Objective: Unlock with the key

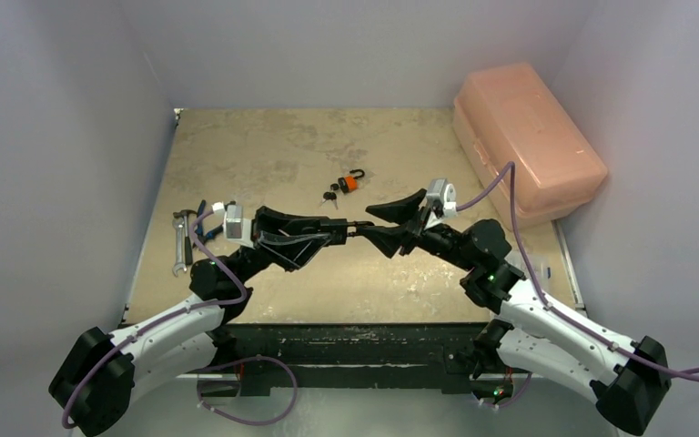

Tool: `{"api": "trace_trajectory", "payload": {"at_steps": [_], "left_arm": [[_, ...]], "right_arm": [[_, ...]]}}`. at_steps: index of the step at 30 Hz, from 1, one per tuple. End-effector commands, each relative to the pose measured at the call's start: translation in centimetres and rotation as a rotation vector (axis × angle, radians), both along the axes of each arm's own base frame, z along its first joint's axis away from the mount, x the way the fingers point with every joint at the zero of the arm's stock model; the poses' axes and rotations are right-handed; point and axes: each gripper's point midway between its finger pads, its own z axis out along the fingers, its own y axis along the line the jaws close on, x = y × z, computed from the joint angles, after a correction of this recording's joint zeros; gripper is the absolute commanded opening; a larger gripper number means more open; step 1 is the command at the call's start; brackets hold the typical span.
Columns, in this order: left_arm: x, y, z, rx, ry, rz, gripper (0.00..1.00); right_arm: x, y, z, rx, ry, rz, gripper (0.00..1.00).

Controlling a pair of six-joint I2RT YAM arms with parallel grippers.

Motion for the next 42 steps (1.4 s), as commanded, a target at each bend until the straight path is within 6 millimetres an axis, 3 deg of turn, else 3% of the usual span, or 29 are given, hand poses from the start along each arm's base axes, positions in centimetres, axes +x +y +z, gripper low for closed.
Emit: {"api": "trace_trajectory", "payload": {"at_steps": [1,5,8,16,22,25,28,33,36,42], "left_arm": [[-2.4,1.7,5.0,-0.131,-0.156,-0.021,0.00],[-2.3,1.6,5.1,-0.135,-0.144,-0.029,0.00],[-2.3,1.5,5.1,-0.136,-0.134,-0.038,0.00],[-1.4,0.4,4.5,-0.123,-0.028,-0.108,0.00],[-0.6,0.2,4.3,-0.145,0.058,-0.127,0.05],[0.3,0.5,3.5,-0.196,0.172,-0.141,0.11],[-0.1,1.1,2.5,-0.258,0.258,-0.196,0.17],[-1.2,3.1,2.0,-0.369,0.283,-0.244,0.51],[-0.7,3.4,0.5,-0.380,0.342,-0.215,0.64],[-0.4,4.3,-1.6,-0.395,0.414,-0.175,0.72]], "right_arm": [[-1.3,0.3,2.8,0.036,-0.082,0.071,0.47],[-1.5,1.1,1.9,-0.009,-0.079,0.111,0.28],[-0.2,1.0,1.5,-0.031,-0.086,0.055,0.16],[2.6,-0.4,4.1,0.015,-0.248,-0.135,0.00],[3.2,-1.8,4.7,0.065,-0.439,-0.252,0.00],[3.7,-1.7,3.9,0.032,-0.465,-0.293,0.00],[3.6,-1.6,3.0,0.004,-0.471,-0.308,0.00],[3.5,-0.8,1.6,-0.024,-0.449,-0.295,0.00],[3.6,-0.3,0.9,-0.052,-0.435,-0.306,0.00],[3.8,-0.2,-0.8,-0.111,-0.420,-0.342,0.00]]}}
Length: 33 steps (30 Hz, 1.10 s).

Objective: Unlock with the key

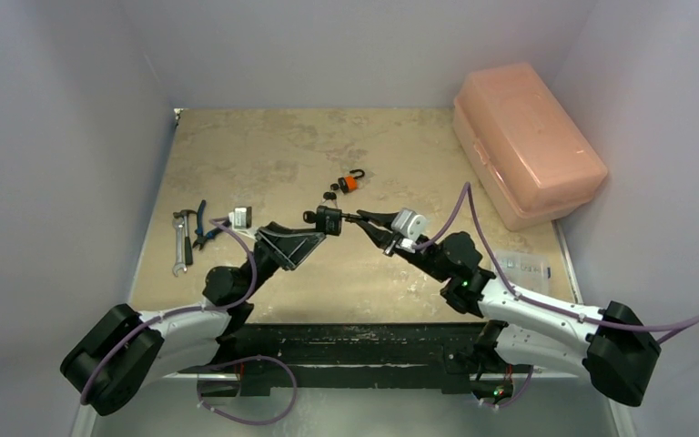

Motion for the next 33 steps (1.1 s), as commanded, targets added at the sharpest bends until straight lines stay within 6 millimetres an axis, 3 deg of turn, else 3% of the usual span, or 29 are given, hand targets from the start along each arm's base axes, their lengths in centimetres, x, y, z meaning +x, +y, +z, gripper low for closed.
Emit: {"api": "trace_trajectory", "payload": {"at_steps": [1,8,12,16,18,20,28,33], "left_arm": [[-3.7,3.5,5.9,-0.238,-0.209,0.010,0.74],[-4.2,5.3,6.4,-0.281,-0.226,0.073,0.85],[-3.8,4.8,6.5,-0.197,-0.250,0.108,0.96],[-1.4,4.1,5.4,0.030,-0.237,0.241,0.99],[0.9,5.0,4.2,0.201,-0.171,0.373,0.99],[2.2,6.7,4.3,0.347,-0.145,0.503,0.99],[2.0,10.2,4.7,0.702,-0.213,0.650,0.99],[3.1,12.0,1.4,0.864,-0.146,0.721,0.99]], "right_arm": [[1.0,-1.7,3.3,0.076,-0.097,-0.139,0.00],[1.3,-0.6,0.4,0.001,-0.058,-0.169,0.00],[1.4,-0.1,-0.6,-0.021,-0.012,-0.169,0.00],[1.6,0.8,-2.3,-0.049,0.076,-0.166,0.00],[1.4,1.8,-3.5,-0.068,0.130,-0.145,0.00],[1.0,3.0,-4.6,-0.079,0.176,-0.125,0.00],[1.0,7.8,-7.6,-0.056,0.312,-0.067,0.00],[2.2,9.2,-8.8,-0.030,0.330,-0.092,0.00]]}}
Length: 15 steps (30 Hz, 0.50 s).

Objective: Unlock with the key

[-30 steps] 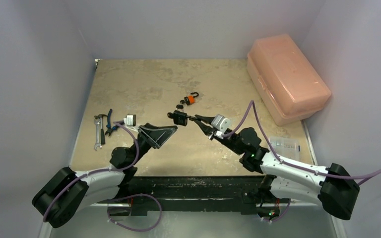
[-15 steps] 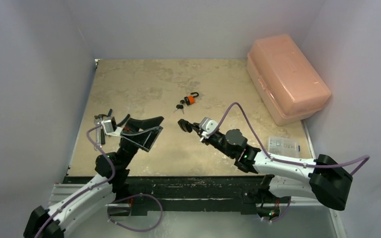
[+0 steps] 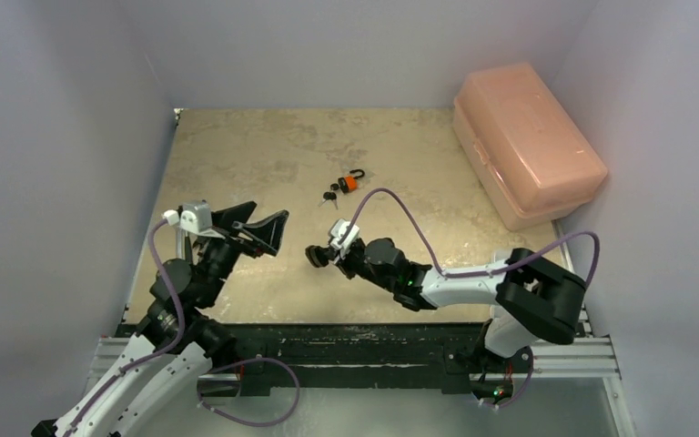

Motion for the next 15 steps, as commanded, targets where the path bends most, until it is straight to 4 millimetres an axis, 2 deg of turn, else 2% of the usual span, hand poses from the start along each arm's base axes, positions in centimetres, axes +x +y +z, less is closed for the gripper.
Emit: {"api": "trace_trajectory", "payload": {"at_steps": [1,3,6,12,15], "left_arm": [[1.3,2.1,-5.1,0.227,0.112,0.134,0.99],[1.4,2.1,-5.9,0.237,0.124,0.137,0.99],[1.4,2.0,-5.8,0.242,0.116,0.131,0.99],[1.8,1.5,-6.2,0.287,0.120,0.119,0.99],[1.8,1.3,-6.4,0.295,0.126,0.108,0.99]], "right_arm": [[2.0,2.8,6.8,0.254,-0.081,-0.048,0.00],[2.6,3.0,5.3,0.209,-0.057,-0.074,0.00],[3.6,2.3,3.1,0.135,-0.061,-0.135,0.00],[4.6,-0.7,-1.1,-0.037,-0.122,-0.223,0.00],[5.1,-1.9,-2.3,-0.130,-0.189,-0.244,0.00]]}}
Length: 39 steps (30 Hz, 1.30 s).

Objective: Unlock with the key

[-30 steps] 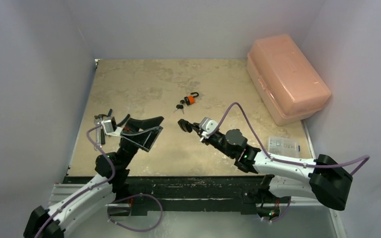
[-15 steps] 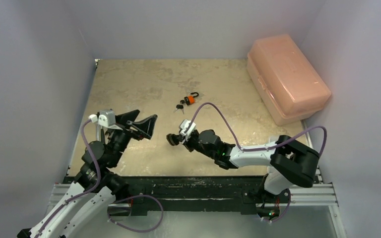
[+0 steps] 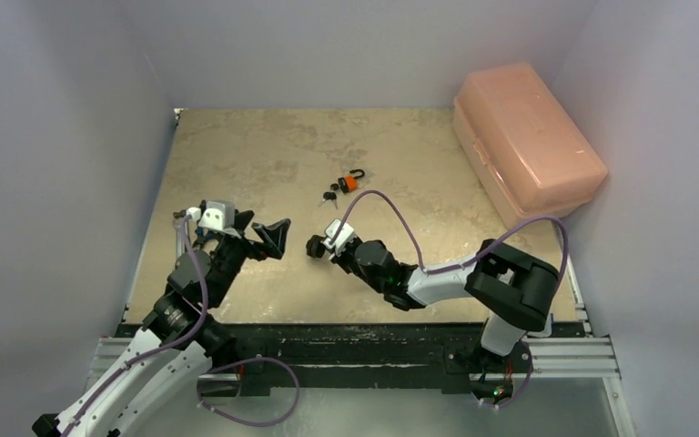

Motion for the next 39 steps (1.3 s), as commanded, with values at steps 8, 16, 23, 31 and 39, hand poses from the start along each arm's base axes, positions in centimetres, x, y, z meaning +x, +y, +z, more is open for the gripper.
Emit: {"api": "trace_trajectory", "payload": {"at_steps": [8,16,23,31,39], "left_arm": [[0.1,-0.1,0.4,0.031,-0.020,-0.009,0.99],[0.1,-0.1,0.4,0.036,-0.022,-0.008,0.99],[0.0,0.0,0.5,0.041,-0.031,-0.009,0.99],[0.1,0.1,0.5,0.055,-0.033,-0.007,0.99],[0.5,0.1,-0.1,0.096,0.006,0.004,0.99]], "right_arm": [[0.8,-1.8,-1.5,-0.226,-0.199,-0.059,0.00],[-1.4,-0.8,-4.9,-0.491,-0.345,-0.033,0.00],[-1.7,-0.2,-5.5,-0.510,-0.327,-0.074,0.07],[-3.0,0.0,-2.8,-0.425,-0.316,-0.063,0.66],[-6.4,1.1,-1.4,-0.331,-0.166,0.048,0.86]]}}
